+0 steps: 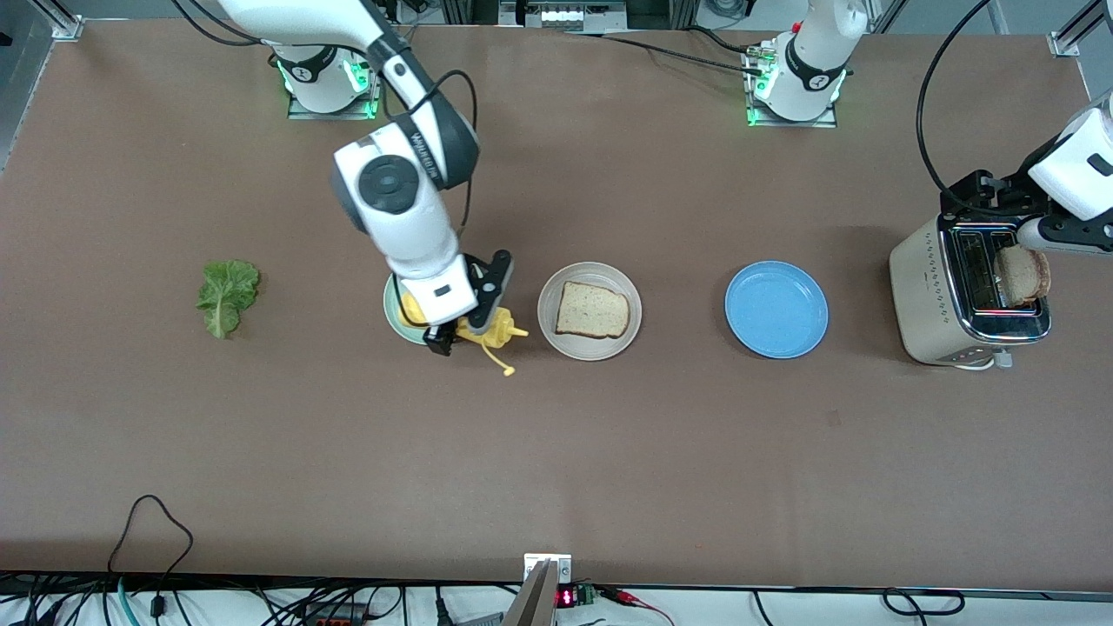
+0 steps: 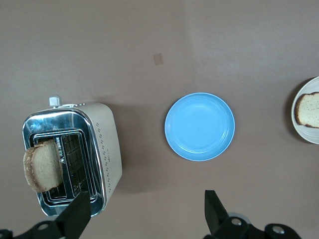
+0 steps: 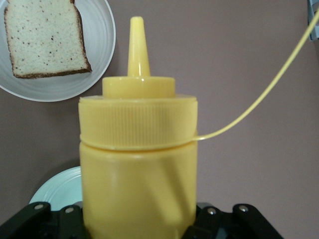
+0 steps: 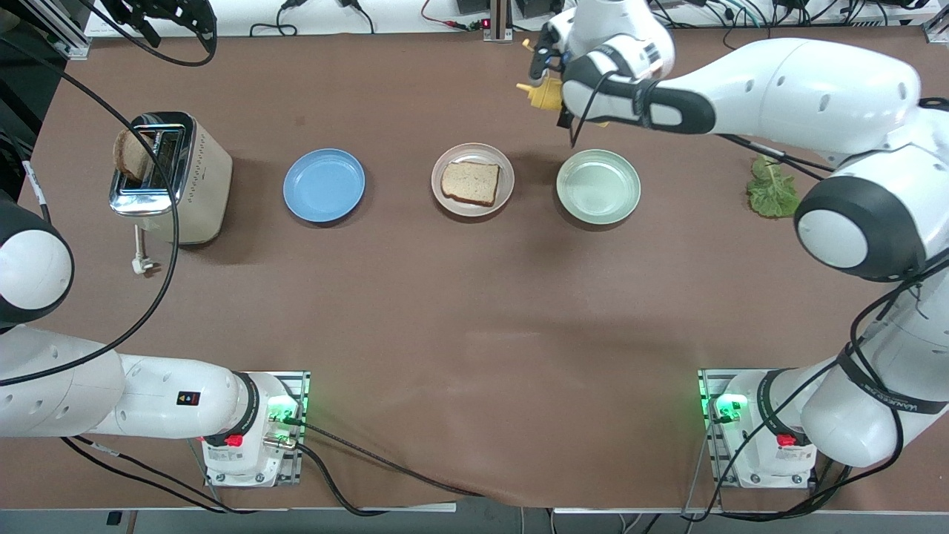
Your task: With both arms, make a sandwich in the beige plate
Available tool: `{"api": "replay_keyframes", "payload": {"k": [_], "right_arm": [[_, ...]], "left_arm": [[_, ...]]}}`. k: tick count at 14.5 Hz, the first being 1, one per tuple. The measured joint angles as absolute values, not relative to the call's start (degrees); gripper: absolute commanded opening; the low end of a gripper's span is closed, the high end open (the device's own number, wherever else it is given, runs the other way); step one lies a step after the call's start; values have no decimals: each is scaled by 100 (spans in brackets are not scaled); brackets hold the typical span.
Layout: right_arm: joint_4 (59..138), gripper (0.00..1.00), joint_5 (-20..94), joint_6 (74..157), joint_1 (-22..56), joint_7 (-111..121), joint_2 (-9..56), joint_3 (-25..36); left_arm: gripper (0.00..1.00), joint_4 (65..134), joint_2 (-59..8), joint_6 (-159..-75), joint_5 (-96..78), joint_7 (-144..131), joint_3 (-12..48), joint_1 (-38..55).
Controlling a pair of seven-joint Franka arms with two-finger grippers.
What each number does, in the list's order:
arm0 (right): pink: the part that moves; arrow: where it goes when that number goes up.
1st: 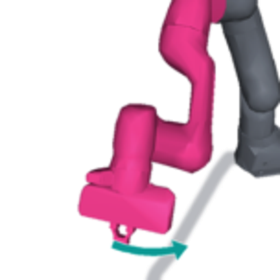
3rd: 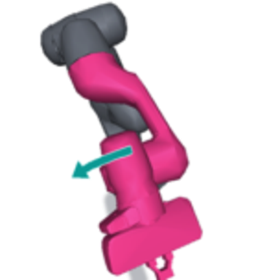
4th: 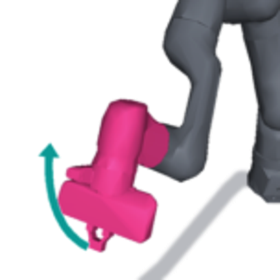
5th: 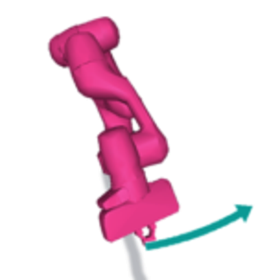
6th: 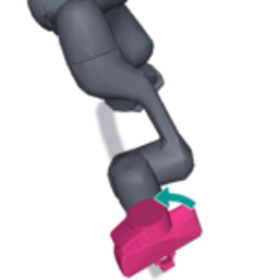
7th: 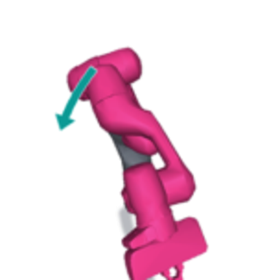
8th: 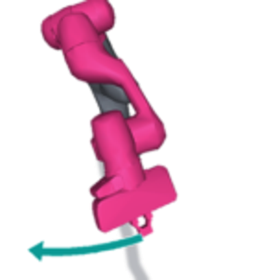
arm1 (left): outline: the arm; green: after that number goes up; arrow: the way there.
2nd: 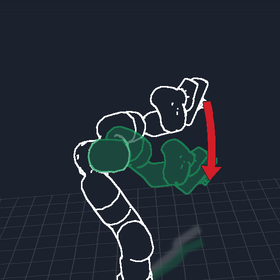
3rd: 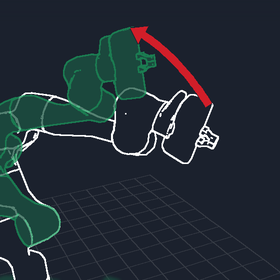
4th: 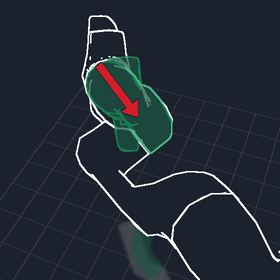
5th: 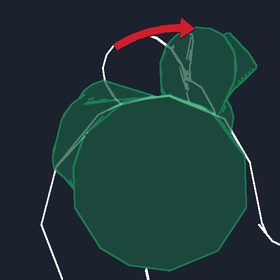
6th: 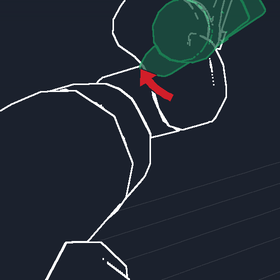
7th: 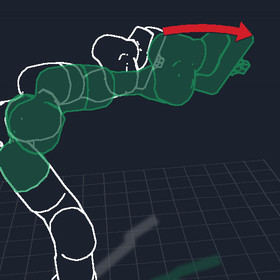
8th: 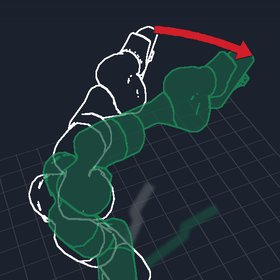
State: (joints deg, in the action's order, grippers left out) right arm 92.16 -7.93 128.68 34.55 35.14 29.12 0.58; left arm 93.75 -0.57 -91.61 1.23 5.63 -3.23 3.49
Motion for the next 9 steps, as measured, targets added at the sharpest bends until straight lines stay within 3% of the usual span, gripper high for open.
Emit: {"api": "replay_keyframes", "payload": {"k": [3, 9], "right_arm": [[8723, 34, -1527, 12181, 3870, 2848, 3162, 60], [8450, 34, -2496, 11597, 4378, 2385, 3520, 75]], "left_arm": [[100, 9375, -57, -9161, 123, 563, -323, 349], [100, 9375, -56, -9161, 123, 563, -323, 349]]}}
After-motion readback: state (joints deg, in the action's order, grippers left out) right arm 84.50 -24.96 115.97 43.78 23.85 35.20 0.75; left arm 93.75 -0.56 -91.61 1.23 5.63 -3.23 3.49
